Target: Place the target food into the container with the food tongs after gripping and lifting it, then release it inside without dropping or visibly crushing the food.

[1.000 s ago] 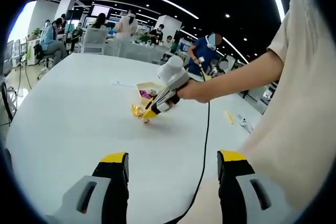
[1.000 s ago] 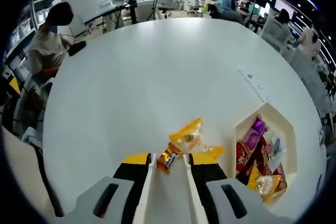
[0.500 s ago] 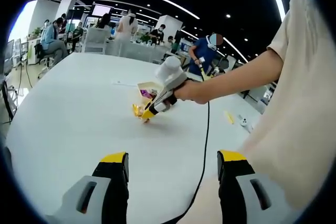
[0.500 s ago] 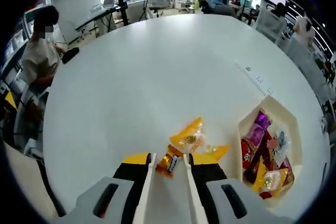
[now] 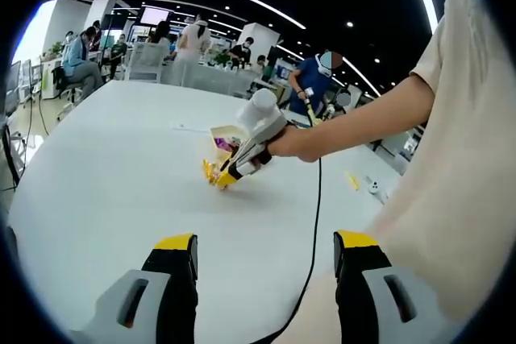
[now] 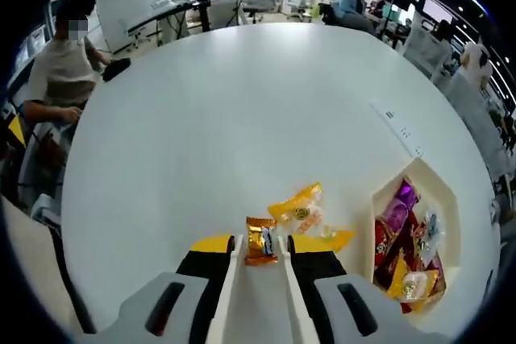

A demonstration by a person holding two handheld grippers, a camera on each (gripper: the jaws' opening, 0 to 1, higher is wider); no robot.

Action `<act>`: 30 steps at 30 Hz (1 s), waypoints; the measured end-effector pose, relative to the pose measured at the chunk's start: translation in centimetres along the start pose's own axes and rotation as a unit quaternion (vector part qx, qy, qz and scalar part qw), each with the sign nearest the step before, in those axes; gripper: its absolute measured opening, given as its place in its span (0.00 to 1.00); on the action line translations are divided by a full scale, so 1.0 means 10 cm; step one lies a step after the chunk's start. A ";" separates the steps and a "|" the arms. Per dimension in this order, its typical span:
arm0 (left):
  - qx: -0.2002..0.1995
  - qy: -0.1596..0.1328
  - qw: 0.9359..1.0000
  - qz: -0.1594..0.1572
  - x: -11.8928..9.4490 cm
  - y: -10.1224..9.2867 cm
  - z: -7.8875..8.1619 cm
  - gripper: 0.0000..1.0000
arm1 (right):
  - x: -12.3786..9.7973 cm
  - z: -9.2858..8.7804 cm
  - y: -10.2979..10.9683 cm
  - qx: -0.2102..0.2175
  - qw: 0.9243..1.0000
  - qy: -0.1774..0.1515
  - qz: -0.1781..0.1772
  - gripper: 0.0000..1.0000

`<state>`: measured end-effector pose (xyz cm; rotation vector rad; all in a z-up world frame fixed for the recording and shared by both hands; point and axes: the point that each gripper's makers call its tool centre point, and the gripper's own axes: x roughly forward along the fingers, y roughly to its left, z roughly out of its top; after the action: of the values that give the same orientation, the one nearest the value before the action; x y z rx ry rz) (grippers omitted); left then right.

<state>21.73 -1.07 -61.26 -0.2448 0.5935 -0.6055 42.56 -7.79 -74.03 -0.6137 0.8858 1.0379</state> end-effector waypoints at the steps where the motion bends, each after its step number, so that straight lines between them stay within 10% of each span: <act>1: 0.000 0.000 1.000 0.000 0.00 0.00 0.00 0.68 | 0.00 0.00 0.00 -0.002 1.000 0.000 0.001 0.25; 30: 0.012 -0.005 1.000 -0.002 -0.01 -0.04 0.06 0.68 | -0.25 0.14 -0.03 -0.005 1.000 -0.026 0.014 0.22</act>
<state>21.81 -1.33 -60.62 -0.2271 0.5756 -0.6136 42.70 -7.90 -71.18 -0.5817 0.8464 1.0797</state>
